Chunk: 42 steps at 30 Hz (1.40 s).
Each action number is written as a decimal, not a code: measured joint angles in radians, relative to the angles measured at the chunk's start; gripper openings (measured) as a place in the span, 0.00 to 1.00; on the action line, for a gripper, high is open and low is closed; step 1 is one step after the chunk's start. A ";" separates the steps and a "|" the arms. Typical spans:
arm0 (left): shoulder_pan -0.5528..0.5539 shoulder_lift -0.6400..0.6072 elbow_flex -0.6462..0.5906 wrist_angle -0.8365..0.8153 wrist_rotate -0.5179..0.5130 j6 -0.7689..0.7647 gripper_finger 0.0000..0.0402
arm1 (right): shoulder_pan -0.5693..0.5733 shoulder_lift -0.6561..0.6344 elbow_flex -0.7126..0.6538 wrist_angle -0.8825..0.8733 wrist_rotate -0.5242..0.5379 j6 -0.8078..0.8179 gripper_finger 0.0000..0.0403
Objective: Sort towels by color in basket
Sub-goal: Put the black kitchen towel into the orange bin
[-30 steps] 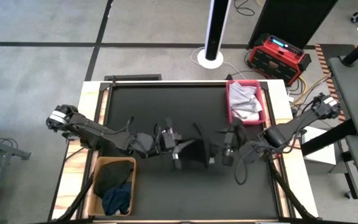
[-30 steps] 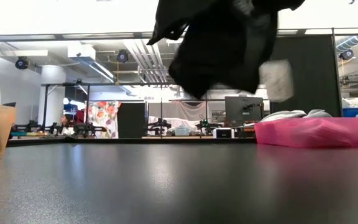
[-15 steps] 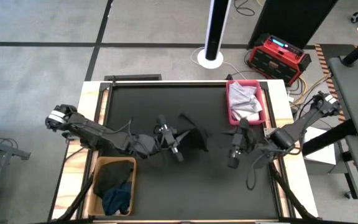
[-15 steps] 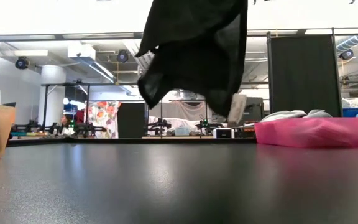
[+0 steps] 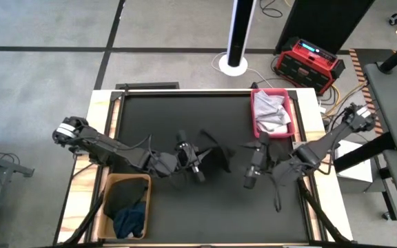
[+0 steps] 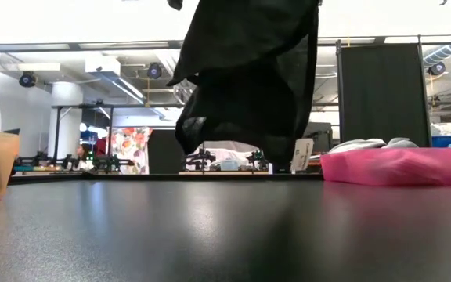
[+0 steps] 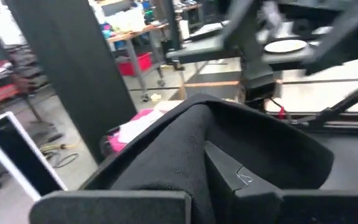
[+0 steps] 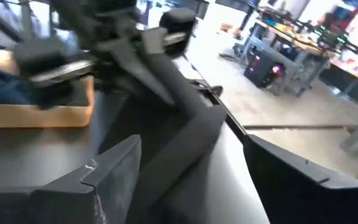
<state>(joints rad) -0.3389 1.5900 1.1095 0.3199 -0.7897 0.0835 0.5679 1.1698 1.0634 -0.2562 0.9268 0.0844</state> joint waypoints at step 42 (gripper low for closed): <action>-0.025 -0.035 0.003 -0.010 0.151 0.094 0.64 | -0.095 0.064 0.023 -0.005 -0.226 -0.039 0.02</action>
<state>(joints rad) -0.3639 1.5551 1.1122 0.3095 -0.6382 0.1773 0.4731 1.2333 1.0866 -0.2615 0.7010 0.0454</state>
